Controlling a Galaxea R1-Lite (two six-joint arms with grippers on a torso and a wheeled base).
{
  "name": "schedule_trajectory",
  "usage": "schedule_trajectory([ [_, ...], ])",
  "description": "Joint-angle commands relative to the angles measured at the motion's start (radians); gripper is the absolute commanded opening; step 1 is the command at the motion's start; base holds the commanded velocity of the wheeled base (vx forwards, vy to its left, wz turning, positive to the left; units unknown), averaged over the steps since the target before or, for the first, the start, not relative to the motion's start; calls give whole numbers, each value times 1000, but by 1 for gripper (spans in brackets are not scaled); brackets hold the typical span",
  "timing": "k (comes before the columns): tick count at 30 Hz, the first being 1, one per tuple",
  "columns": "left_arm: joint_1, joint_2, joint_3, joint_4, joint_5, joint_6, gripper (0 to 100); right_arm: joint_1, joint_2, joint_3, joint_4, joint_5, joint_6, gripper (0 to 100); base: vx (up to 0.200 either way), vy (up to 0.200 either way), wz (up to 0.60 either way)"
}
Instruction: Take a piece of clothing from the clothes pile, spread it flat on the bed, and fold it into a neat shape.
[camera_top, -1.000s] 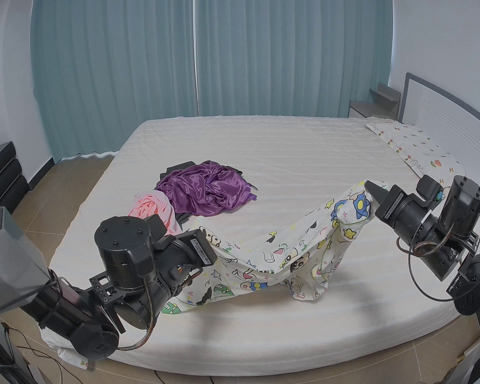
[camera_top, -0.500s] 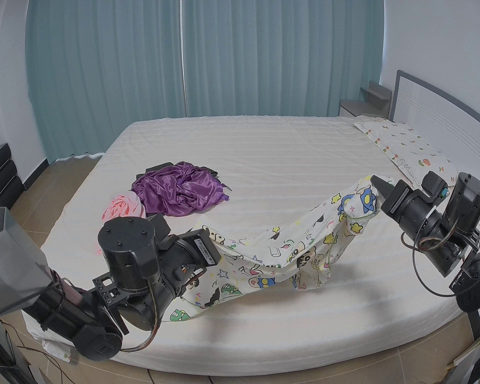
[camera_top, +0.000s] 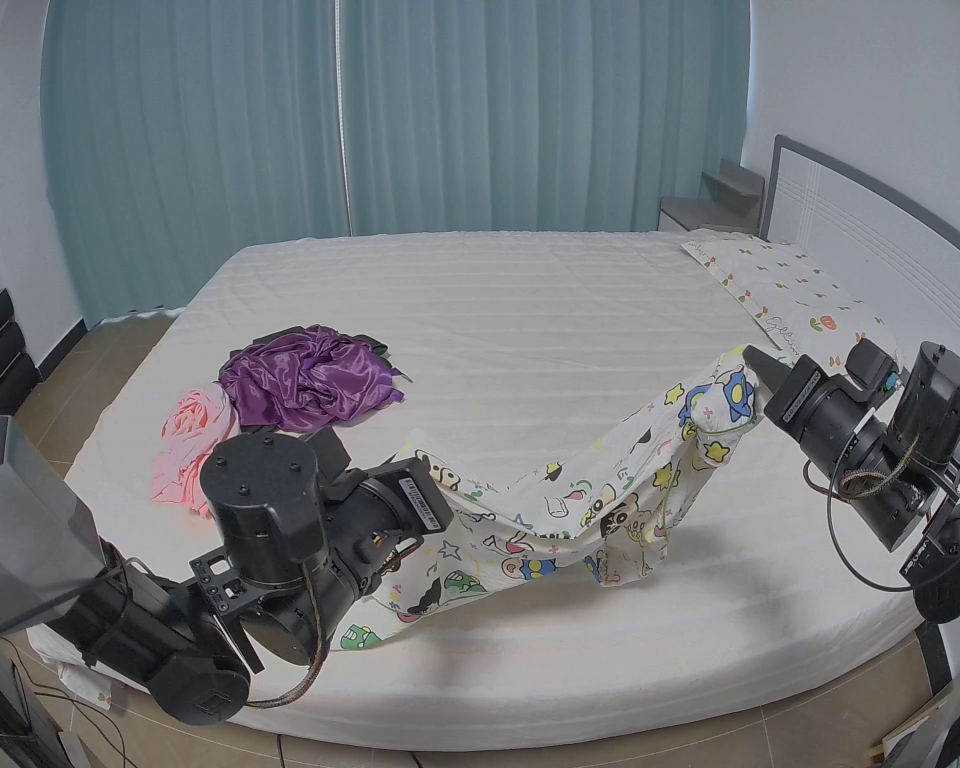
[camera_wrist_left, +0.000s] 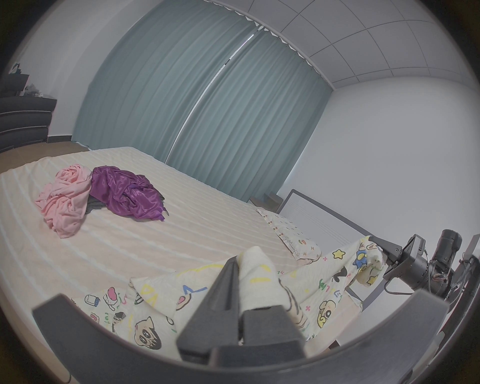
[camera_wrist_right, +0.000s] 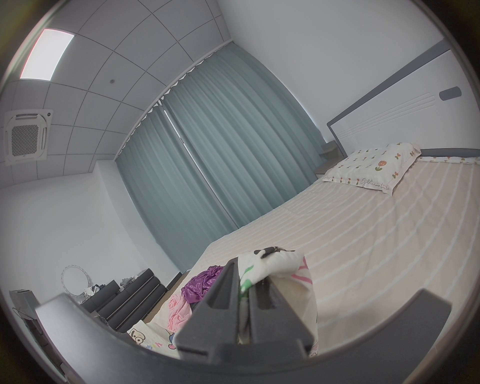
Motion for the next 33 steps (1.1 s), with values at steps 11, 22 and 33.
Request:
schedule_trajectory([
  [11, 0, -2, -24, -1, 26, 0, 0, -23, -9, -8, 0, 0, 0, 0, 0, -127, 0],
  [22, 0, -13, -19, -9, 85, 0, 0, -23, -60, 6, 0, 4, 0, 0, -109, 0, 0],
  [33, 5, -203, 17, -9, 90, 96, 0, -17, -268, 72, 7, 156, -5, 0, -200, 0, 0],
])
